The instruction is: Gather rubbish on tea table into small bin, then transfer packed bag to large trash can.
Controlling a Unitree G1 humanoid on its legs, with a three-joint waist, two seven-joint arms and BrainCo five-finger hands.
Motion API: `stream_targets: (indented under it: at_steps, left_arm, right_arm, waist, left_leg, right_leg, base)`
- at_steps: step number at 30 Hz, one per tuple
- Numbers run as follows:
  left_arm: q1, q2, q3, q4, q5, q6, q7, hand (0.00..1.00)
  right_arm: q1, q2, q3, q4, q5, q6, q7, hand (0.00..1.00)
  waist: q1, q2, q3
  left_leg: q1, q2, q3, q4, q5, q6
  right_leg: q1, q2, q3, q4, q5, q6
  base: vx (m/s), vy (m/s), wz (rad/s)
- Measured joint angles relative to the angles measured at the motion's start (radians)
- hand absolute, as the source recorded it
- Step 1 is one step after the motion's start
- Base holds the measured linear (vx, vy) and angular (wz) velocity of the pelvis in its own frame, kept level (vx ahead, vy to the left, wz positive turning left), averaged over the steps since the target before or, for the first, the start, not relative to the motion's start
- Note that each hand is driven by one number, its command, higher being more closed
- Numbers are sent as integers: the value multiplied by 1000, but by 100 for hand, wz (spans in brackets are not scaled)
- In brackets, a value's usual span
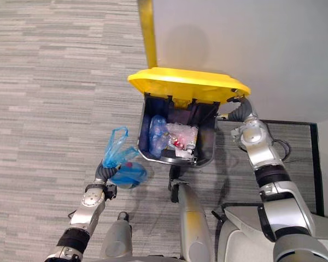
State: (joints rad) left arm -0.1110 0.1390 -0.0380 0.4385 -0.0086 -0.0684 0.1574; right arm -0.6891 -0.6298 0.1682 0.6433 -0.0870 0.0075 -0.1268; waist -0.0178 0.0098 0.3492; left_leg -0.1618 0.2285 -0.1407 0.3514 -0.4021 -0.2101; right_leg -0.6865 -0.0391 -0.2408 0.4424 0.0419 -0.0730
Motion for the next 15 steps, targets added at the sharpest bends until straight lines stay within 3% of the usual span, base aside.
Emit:
stream_targets:
  at_steps: [6,15]
  left_arm:
    - [-7,39,-1,-46,-21,-7,4,100]
    - [-72,61,-42,-176,-69,-28,19,100]
  right_arm:
    - [-17,-21,8,0,7,2,-2,0]
    - [-38,-49,35,0,31,3,-4,0]
  waist:
    - [3,0,0]
    - [-3,1,0]
  left_leg:
    - [-38,-13,-15,-20,27,5]
    - [-42,-20,-22,-18,30,3]
  right_leg:
    - [13,-14,-9,-87,42,48]
    - [18,-19,-10,-94,69,14]
  base:
    - [-18,34,12]
    - [44,25,3]
